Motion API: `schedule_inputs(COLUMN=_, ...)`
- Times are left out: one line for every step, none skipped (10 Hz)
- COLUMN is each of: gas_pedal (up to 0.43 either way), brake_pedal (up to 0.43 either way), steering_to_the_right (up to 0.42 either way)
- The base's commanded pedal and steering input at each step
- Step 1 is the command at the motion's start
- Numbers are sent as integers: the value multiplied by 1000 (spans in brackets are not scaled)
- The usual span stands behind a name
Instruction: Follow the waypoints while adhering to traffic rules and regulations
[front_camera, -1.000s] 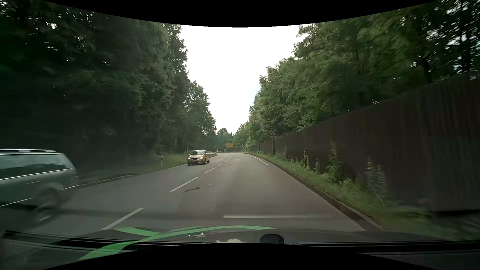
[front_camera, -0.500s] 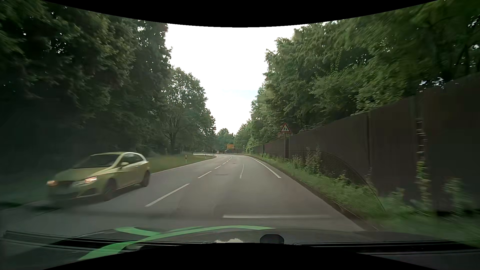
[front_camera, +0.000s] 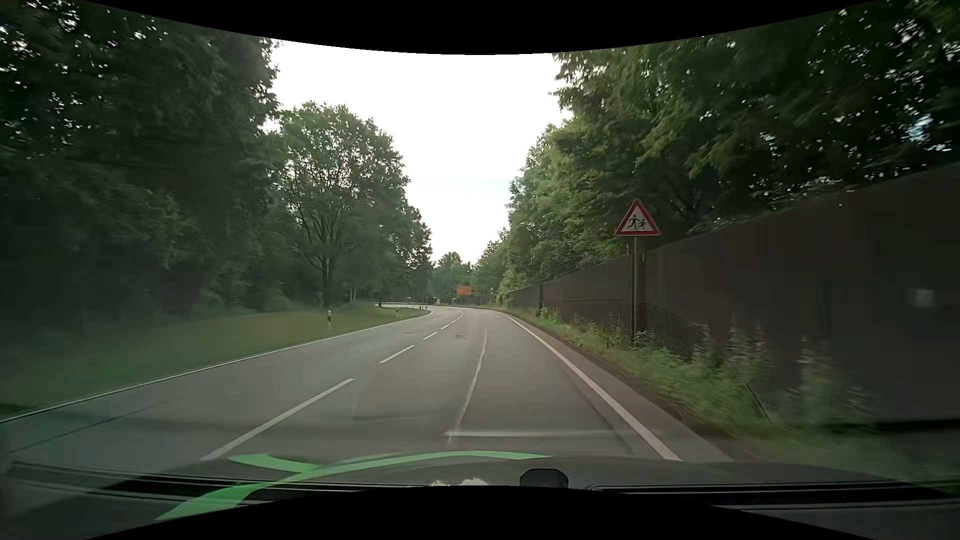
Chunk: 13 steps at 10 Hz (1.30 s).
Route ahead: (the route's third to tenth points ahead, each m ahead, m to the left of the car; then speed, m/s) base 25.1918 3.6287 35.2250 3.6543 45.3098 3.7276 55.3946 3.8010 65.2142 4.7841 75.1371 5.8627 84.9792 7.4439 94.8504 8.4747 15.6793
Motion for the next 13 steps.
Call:
schedule_inputs(gas_pedal=197, brake_pedal=0, steering_to_the_right=-8)
schedule_inputs(gas_pedal=197, brake_pedal=0, steering_to_the_right=-8)
schedule_inputs(gas_pedal=197, brake_pedal=0, steering_to_the_right=-8)
schedule_inputs(gas_pedal=197, brake_pedal=0, steering_to_the_right=-8)
schedule_inputs(gas_pedal=197, brake_pedal=0, steering_to_the_right=-8)
schedule_inputs(gas_pedal=197, brake_pedal=0, steering_to_the_right=-8)
schedule_inputs(gas_pedal=189, brake_pedal=0, steering_to_the_right=-8)
schedule_inputs(gas_pedal=177, brake_pedal=0, steering_to_the_right=-8)
schedule_inputs(gas_pedal=169, brake_pedal=0, steering_to_the_right=-8)
schedule_inputs(gas_pedal=169, brake_pedal=0, steering_to_the_right=-8)
schedule_inputs(gas_pedal=169, brake_pedal=0, steering_to_the_right=-8)
schedule_inputs(gas_pedal=169, brake_pedal=0, steering_to_the_right=-8)
schedule_inputs(gas_pedal=177, brake_pedal=0, steering_to_the_right=-8)
